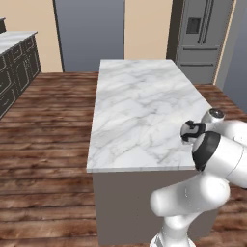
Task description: Clear the mugs and bowl far away from the sink.
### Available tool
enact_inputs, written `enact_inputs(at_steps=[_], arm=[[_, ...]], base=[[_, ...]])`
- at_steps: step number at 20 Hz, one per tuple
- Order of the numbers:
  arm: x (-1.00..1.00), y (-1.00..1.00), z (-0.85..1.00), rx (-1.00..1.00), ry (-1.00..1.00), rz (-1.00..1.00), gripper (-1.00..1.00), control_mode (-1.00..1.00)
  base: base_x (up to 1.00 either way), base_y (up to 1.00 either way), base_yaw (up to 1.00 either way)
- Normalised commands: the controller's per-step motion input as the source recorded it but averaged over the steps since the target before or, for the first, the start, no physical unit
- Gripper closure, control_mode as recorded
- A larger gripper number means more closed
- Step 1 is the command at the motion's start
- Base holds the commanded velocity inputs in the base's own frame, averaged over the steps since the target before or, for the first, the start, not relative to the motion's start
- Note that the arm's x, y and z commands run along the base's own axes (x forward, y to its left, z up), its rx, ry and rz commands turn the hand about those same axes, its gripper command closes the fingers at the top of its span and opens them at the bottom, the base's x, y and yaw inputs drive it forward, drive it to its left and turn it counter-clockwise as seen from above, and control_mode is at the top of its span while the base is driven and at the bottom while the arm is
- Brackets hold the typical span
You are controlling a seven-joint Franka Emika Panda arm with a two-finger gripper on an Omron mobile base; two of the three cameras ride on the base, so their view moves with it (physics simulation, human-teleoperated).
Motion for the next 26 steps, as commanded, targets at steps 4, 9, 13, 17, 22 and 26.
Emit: enact_inputs(at_steps=[4,9,13,17,22,26], arm=[[0.23,0.0,-0.16,0.0,-0.08,0.0,1.0,-1.0],[0.15,0.0,-0.22,0.0,-0.08,0.0,1.0,-1.0],[0.04,0.0,-0.15,0.01,-0.05,0.0,1.0,-1.0],[0.0,0.0,-0.03,0.0,-0.03,0.0,-1.0,-1.0],[0.0,0.0,0.03,0.0,0.0,0.0,-1.0,-1.0],[0.0,0.0,0.57,0.0,0.0,-0.05,-1.0,-1.0]], base=[[0.0,0.0,0.0],[0.0,0.0,0.0],[0.0,0.0,0.0],[0.0,0.0,0.0],[0.0,0.0,0.0],[0.0,0.0,0.0]])
